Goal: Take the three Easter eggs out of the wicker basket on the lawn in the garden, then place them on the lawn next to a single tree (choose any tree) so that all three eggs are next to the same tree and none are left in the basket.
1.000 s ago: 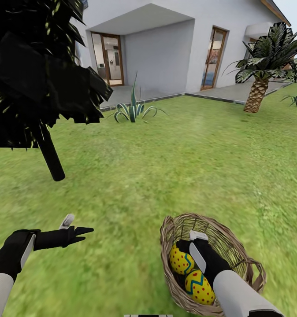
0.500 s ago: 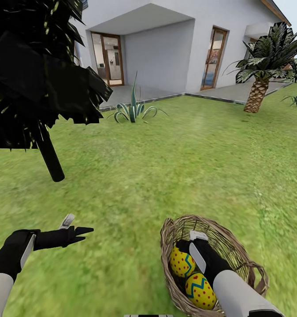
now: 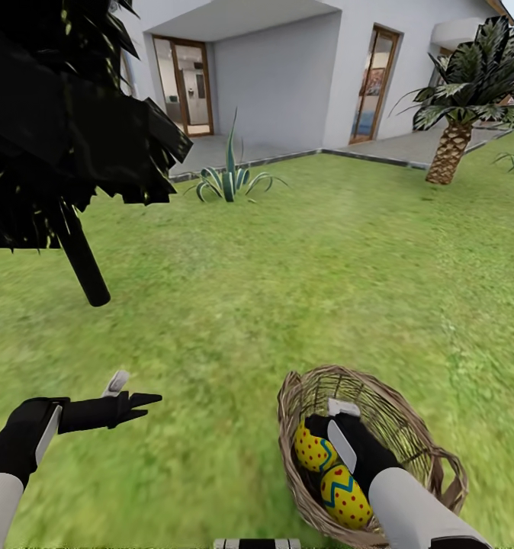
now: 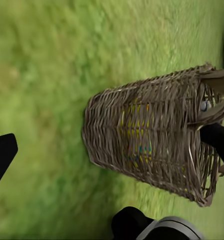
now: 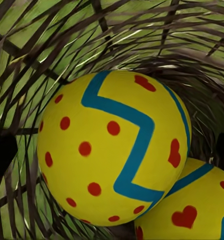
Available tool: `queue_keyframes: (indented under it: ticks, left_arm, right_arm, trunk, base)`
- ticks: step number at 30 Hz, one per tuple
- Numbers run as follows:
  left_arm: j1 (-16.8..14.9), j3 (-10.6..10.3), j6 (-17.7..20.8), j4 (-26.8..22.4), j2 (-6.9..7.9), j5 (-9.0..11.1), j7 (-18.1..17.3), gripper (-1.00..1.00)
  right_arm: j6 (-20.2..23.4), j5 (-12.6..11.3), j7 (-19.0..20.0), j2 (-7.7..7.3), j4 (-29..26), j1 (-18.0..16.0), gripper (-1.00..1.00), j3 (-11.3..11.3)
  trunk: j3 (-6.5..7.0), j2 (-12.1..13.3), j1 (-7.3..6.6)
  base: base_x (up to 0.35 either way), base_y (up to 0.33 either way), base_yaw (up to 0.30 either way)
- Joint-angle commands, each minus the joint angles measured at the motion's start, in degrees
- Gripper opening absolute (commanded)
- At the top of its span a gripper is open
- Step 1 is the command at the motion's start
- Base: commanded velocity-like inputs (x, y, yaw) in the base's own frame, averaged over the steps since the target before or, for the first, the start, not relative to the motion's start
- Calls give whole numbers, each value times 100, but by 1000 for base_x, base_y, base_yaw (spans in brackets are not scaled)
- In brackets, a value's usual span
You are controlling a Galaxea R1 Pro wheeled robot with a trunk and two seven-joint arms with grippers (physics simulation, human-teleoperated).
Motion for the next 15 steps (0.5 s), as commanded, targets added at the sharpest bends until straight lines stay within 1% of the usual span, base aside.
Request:
queue_keyframes:
  ticks: [1,9,11,15]
  left_arm:
    - [-4,14,54,-2,-3,-27,-36,100]
    - [-4,14,54,-2,-4,-27,-36,100]
    - [-4,14,54,-2,-5,-27,-36,100]
    - [-4,14,54,-2,-5,-27,-36,100]
  right_arm:
    - [22,-55,-44,0,-11,0,100,12]
    - [4,-55,-44,0,-11,1,100,13]
    - [4,-55,-44,0,-11,1,100,12]
    - [-2,-55,-44,0,-11,1,100,13]
  trunk:
    - [-28,-4,1]
    - [-205,-14,22]
    - [-205,-14,22]
    - [-294,-20,32]
  base:
    - [0,0,0]
    - [0,0,0]
    - [0,0,0]
    - [0,0,0]
